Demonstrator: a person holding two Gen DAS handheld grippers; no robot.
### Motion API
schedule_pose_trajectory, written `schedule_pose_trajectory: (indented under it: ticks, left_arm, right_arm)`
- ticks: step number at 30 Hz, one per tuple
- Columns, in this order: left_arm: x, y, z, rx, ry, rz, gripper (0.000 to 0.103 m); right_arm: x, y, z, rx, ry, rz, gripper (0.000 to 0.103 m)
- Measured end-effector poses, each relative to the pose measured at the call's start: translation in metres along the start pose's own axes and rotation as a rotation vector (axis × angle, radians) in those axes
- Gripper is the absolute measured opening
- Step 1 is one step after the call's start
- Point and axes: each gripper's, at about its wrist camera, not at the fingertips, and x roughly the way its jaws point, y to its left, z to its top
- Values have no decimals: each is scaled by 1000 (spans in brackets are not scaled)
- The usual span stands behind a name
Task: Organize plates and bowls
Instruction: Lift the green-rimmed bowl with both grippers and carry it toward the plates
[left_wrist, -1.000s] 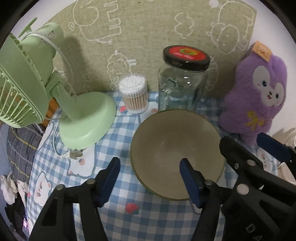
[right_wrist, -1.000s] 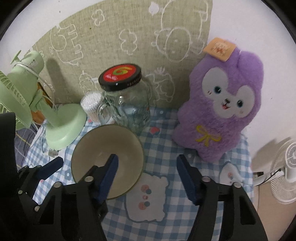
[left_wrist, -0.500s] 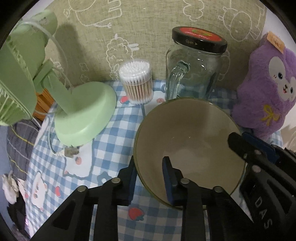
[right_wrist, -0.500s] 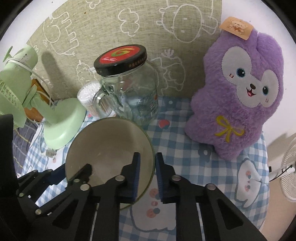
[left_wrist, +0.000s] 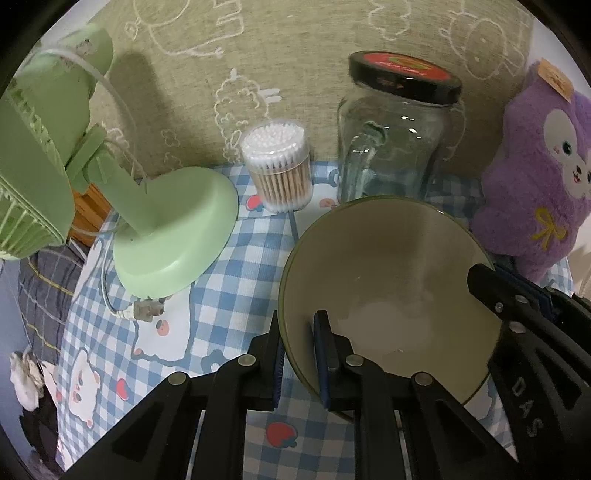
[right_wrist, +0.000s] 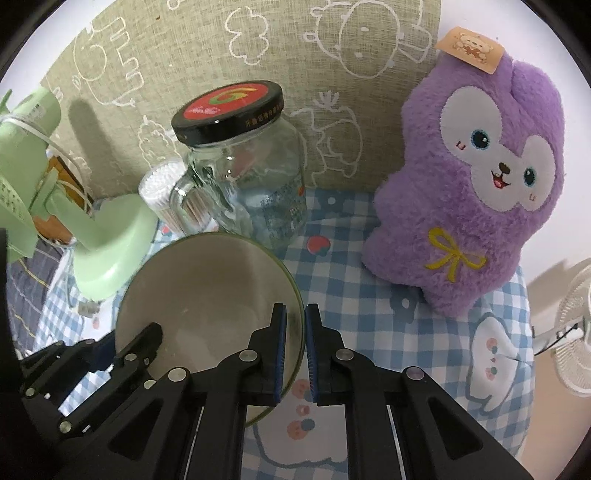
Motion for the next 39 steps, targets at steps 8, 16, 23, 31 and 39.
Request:
schedule_pose_trajectory:
  ticks: [8,16,23,31,39]
  left_arm:
    - [-7,-2,-10,-5,26,-26,11]
    - [-24,-6,-26,7,48,-41,11]
    - [-47,-4,-39,12,48,-57,12]
    - [-78,-1,-51,32,27,-81,12]
    - [-118,5,-67,50,-4,-117,11]
  right_arm:
    - [-8,-5,-10,-5,27,-14,13]
    - [-30,-7,-27,0,49,-27,13]
    - [-59,-4,-41,5,49,-41,13]
    - [-98,-3,-53,32,35,-63,13]
    - [-145,5,-71,58,1,-97,13]
